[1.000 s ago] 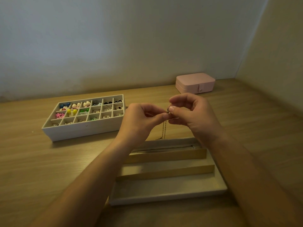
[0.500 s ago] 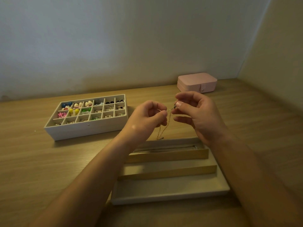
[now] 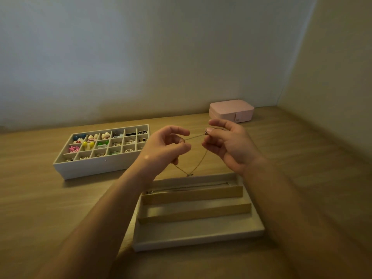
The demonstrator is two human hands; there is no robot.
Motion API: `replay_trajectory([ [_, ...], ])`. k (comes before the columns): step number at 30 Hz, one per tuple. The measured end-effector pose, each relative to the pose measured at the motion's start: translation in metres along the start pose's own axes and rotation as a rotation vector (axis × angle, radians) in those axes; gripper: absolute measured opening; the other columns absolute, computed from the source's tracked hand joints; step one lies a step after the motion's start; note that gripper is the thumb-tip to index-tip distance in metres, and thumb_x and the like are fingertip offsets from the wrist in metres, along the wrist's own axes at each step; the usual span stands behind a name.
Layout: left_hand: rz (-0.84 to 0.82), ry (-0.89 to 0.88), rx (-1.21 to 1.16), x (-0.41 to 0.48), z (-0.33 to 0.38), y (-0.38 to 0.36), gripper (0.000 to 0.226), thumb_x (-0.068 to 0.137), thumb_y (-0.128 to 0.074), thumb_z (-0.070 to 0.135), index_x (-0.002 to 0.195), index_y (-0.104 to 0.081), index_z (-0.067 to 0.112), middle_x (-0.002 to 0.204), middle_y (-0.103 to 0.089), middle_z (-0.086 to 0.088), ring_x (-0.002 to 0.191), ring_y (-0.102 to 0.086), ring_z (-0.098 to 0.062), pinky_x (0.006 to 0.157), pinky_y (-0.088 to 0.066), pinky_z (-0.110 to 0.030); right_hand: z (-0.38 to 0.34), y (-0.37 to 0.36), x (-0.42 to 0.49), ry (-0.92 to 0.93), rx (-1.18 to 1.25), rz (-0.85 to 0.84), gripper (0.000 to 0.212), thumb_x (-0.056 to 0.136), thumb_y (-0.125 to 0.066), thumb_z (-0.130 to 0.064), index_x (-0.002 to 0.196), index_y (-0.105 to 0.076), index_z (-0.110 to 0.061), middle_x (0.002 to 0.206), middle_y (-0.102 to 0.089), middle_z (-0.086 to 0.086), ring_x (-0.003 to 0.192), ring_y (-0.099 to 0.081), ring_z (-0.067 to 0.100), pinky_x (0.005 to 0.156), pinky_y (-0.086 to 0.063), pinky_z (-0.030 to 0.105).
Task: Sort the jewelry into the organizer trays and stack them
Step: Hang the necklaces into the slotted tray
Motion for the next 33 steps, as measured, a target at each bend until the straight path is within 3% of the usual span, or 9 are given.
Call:
replay_trajectory([
  [5, 0.039, 0.022, 0.171, 0.002, -0.003, 0.008, 0.024, 0.086, -0.073, 0.002, 0.107, -0.067, 0.014, 0.081, -0.062, -0.005, 0.064, -0.058, -0.010, 0.057, -0.055, -0.026, -0.026, -0.007, 0.005, 0.035, 0.037, 0.030, 0.022, 0.097, -0.060, 0.004, 0.116, -0.061, -0.006, 0.083, -0.066, 0.008, 0.073, -0.068, 0.016, 0.075, -0.060, 0.033],
  [9, 0.139, 0.104, 0.127, -0.003, -0.011, 0.017, 0.019, 0.088, -0.072, 0.005, 0.105, -0.067, 0.011, 0.084, -0.063, -0.007, 0.062, -0.059, -0.012, 0.061, -0.057, -0.027, -0.050, -0.021, -0.002, 0.078, 0.001, 0.025, 0.023, 0.097, -0.061, 0.004, 0.118, -0.060, -0.005, 0.088, -0.066, 0.010, 0.075, -0.067, 0.018, 0.075, -0.060, 0.033],
  [13, 0.236, 0.252, -0.124, -0.017, -0.026, 0.021, 0.016, 0.092, -0.069, 0.008, 0.108, -0.066, 0.010, 0.092, -0.064, -0.009, 0.065, -0.059, -0.014, 0.071, -0.060, -0.032, -0.067, -0.039, -0.013, 0.111, 0.027, -0.022, 0.023, 0.097, -0.060, 0.004, 0.117, -0.060, -0.007, 0.087, -0.066, 0.008, 0.074, -0.068, 0.017, 0.076, -0.059, 0.033],
  [20, 0.358, 0.345, -0.628, -0.042, -0.037, 0.028, 0.017, 0.099, -0.061, 0.016, 0.112, -0.067, 0.007, 0.092, -0.070, -0.007, 0.090, -0.066, -0.019, 0.089, -0.055, -0.035, -0.086, -0.045, -0.033, 0.133, 0.140, 0.010, 0.019, 0.096, -0.060, 0.006, 0.109, -0.061, -0.007, 0.084, -0.064, 0.009, 0.069, -0.064, 0.015, 0.068, -0.059, 0.030],
  [22, 0.419, 0.364, -0.703, -0.047, -0.038, 0.032, 0.015, 0.100, -0.059, 0.022, 0.103, -0.067, 0.010, 0.091, -0.072, -0.005, 0.098, -0.065, -0.021, 0.095, -0.052, -0.036, -0.086, -0.040, -0.036, 0.129, 0.174, 0.044, 0.018, 0.096, -0.060, 0.007, 0.107, -0.061, -0.007, 0.084, -0.062, 0.009, 0.069, -0.063, 0.016, 0.067, -0.060, 0.030],
  [26, 0.463, 0.411, -0.857, -0.061, -0.035, 0.037, 0.026, 0.099, -0.060, 0.038, 0.087, -0.061, 0.015, 0.078, -0.065, -0.003, 0.092, -0.066, -0.021, 0.083, -0.050, -0.036, -0.082, -0.026, -0.044, 0.118, 0.223, 0.125, 0.015, 0.095, -0.061, 0.007, 0.103, -0.062, -0.006, 0.085, -0.060, 0.011, 0.067, -0.061, 0.016, 0.067, -0.062, 0.030],
  [29, 0.472, 0.400, -0.934, -0.070, -0.028, 0.038, 0.032, 0.095, -0.064, 0.044, 0.091, -0.061, 0.012, 0.074, -0.058, -0.005, 0.096, -0.066, -0.024, 0.090, -0.052, -0.040, -0.077, -0.012, -0.045, 0.109, 0.223, 0.182, 0.015, 0.095, -0.061, 0.007, 0.101, -0.061, -0.006, 0.085, -0.061, 0.012, 0.065, -0.062, 0.016, 0.062, -0.061, 0.029],
  [33, 0.434, 0.346, -0.972, -0.076, -0.015, 0.034, 0.045, 0.094, -0.062, 0.051, 0.100, -0.067, 0.007, 0.097, -0.063, -0.011, 0.108, -0.064, -0.027, 0.091, -0.054, -0.041, -0.069, -0.003, -0.048, 0.093, 0.214, 0.204, 0.016, 0.095, -0.060, 0.009, 0.102, -0.059, -0.006, 0.084, -0.062, 0.013, 0.061, -0.065, 0.016, 0.062, -0.060, 0.031],
])
Point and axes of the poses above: each hand's wrist, its own x-axis towards the middle knuckle, its own y-axis out of the back of the hand, z = x × y, the point moved 7 cm from there along x, towards the middle knuckle
